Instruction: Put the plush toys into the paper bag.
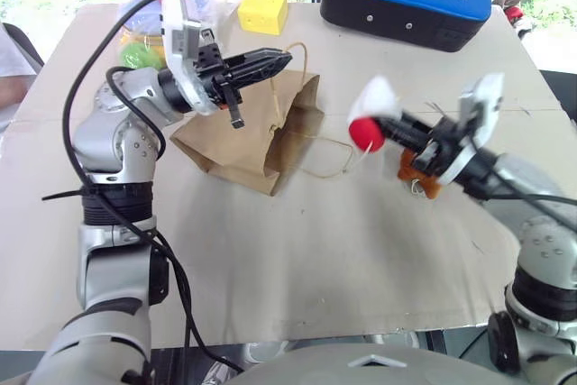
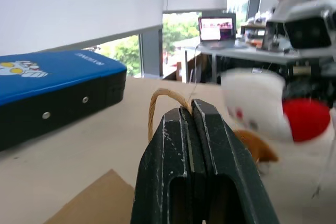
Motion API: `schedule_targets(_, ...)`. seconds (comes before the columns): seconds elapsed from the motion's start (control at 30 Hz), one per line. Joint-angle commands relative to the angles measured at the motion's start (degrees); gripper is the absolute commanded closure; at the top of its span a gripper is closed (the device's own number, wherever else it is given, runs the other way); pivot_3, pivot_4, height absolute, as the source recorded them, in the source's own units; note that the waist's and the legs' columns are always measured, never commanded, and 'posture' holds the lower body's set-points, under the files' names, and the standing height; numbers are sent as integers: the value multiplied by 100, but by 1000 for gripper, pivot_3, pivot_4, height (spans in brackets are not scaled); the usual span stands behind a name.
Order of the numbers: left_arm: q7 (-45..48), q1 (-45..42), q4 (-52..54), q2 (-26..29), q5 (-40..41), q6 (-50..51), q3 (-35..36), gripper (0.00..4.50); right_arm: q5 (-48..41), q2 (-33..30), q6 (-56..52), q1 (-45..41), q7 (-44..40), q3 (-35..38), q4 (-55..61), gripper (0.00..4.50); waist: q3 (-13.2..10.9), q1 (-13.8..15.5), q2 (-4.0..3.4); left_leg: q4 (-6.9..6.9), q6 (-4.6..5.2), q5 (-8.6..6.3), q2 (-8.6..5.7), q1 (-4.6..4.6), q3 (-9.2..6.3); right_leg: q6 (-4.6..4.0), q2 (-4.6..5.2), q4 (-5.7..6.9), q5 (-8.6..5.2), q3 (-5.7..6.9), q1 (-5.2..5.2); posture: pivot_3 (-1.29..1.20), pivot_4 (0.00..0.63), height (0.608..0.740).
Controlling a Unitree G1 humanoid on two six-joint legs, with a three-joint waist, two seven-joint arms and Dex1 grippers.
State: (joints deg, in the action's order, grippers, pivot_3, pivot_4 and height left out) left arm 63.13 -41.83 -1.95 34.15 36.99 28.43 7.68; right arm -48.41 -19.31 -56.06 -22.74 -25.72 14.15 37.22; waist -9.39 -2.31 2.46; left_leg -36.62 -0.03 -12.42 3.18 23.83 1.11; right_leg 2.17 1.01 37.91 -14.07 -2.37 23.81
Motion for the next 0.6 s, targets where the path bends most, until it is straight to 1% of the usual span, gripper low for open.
schedule_targets(0.03, -377, -124, 377, -108, 443, 285, 335, 4500, 587, -263, 157, -288, 213, -676, -286, 4464, 0, -1, 0, 0, 0, 0, 0, 0, 0, 0, 0, 0, 0, 0, 0, 0, 150, 740)
schedule_targets(0.07, -468, -142, 416, -143, 533, 372, 379, 4500, 814, -318, 281, -341, 209, -929, -421, 4464, 0, -1, 0, 0, 0, 0, 0, 0, 1, 0, 0, -1, 0, -1, 0, 0, 150, 740)
schedule_targets(0.13, -614, -135, 538, -223, 652, 467, 394, 4500, 1456, -178, 673, -576, 286, -1611, -1102, 4464, 0, -2, 0, 0, 0, 0, -2, 0, 4, 0, 1, -2, 0, -4, 0, 0, 150, 740)
schedule_targets(0.2, -810, -109, 706, -352, 771, 585, 391, 4500, 1980, 164, 1101, -902, 249, -2246, -2002, 4464, 0, -17, 1, -2, 0, 0, -2, 1, 5, 0, 0, -1, 0, -5, 1, 0, 150, 740)
schedule_targets(0.3, -1040, -29, 924, -484, 855, 696, 369, 4500, 2424, 684, 1492, -1383, 27, -2829, -3087, 4464, 0, -11, -1, -2, 0, 0, -2, 2, 4, -1, -1, 0, 1, -6, 2, 0, 150, 740)
schedule_targets(0.4, -1204, 58, 1061, -586, 845, 708, 320, 4500, 2687, 1014, 1817, -1669, -278, -3187, -3767, 4464, -2, -1, -2, -3, 0, 0, -2, 6, 4, -1, 0, -3, 1, -5, 3, 0, 150, 740)
schedule_targets(0.5, -1383, 280, 1294, -687, 783, 707, 231, 4500, 2781, 1462, 2156, -1952, -672, -3345, -4451, 4464, -1, 3, -2, -2, 0, 0, -3, 7, 4, -1, 3, -4, 1, -5, 3, 0, 150, 740)
schedule_targets(0.6, -1532, 465, 1463, -768, 825, 739, 210, 4500, 2939, 1730, 2555, -2154, -969, -3369, -5071, 4464, -1, 10, -2, -2, -1, 0, -3, 8, 3, -2, 4, -2, 2, -2, 3, 0, 150, 740)
